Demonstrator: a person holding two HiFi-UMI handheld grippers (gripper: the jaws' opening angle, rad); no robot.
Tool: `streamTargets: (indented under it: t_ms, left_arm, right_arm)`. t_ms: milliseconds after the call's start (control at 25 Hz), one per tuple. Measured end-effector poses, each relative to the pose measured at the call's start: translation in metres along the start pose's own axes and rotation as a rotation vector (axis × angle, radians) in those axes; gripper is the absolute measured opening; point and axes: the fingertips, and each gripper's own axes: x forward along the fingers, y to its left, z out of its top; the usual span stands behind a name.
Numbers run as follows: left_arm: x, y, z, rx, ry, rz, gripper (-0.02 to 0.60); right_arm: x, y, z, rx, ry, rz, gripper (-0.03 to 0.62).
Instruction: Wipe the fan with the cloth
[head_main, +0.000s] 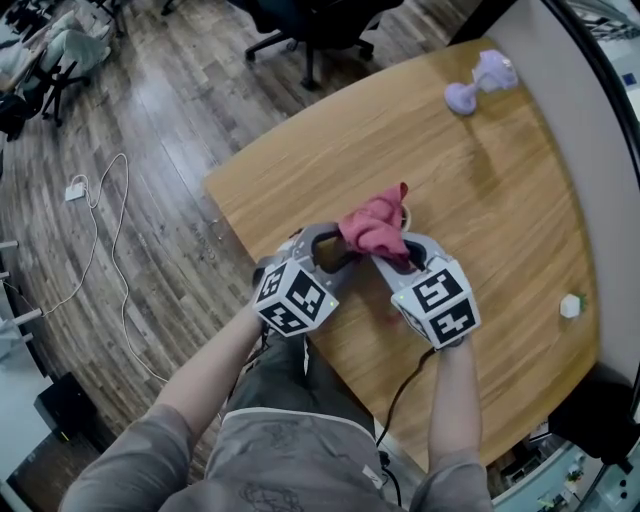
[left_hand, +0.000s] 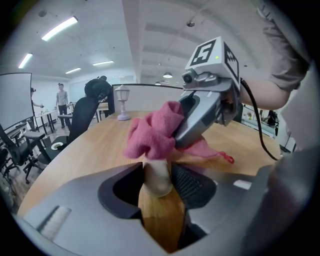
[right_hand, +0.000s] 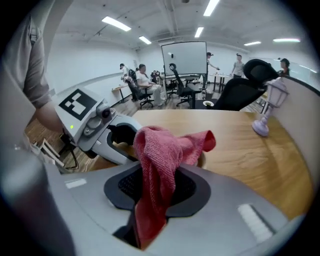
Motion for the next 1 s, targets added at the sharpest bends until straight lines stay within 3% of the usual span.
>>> streamTargets:
  t_ms: [200, 360, 560, 840, 1000]
  left_arm:
    - [-0.001, -0.002, 0.0, 0.017, 0.001, -0.003, 0.176]
    - [0.0, -0.002, 0.0, 0.011, 0.005, -0.01, 0.176]
    - [0.002, -0.001, 0.0, 0.004, 0.008, -0.014, 0.176]
    - [0.001, -0.002, 0.0, -0.009, 0.012, -0.025, 0.178]
    - [0.001, -0.002, 0.0, -0.008, 0.012, -0.027, 0.178]
  right_arm:
    - [-0.025, -0.062, -0.008, 0.121, -0.041, -0.206, 0.112]
    - [-0.027, -0.081, -0.006, 0.16, -0.07, -0.259, 0.112]
    - [-0.01, -0.044, 0.007, 0.014, -0.042, -0.164, 0.112]
    - [0.011, 0.032, -0.002, -0.367, 0.081, 0.12, 0.112]
    - [0.01, 0.028, -0.005, -0.413, 0.127, 0.129, 0.112]
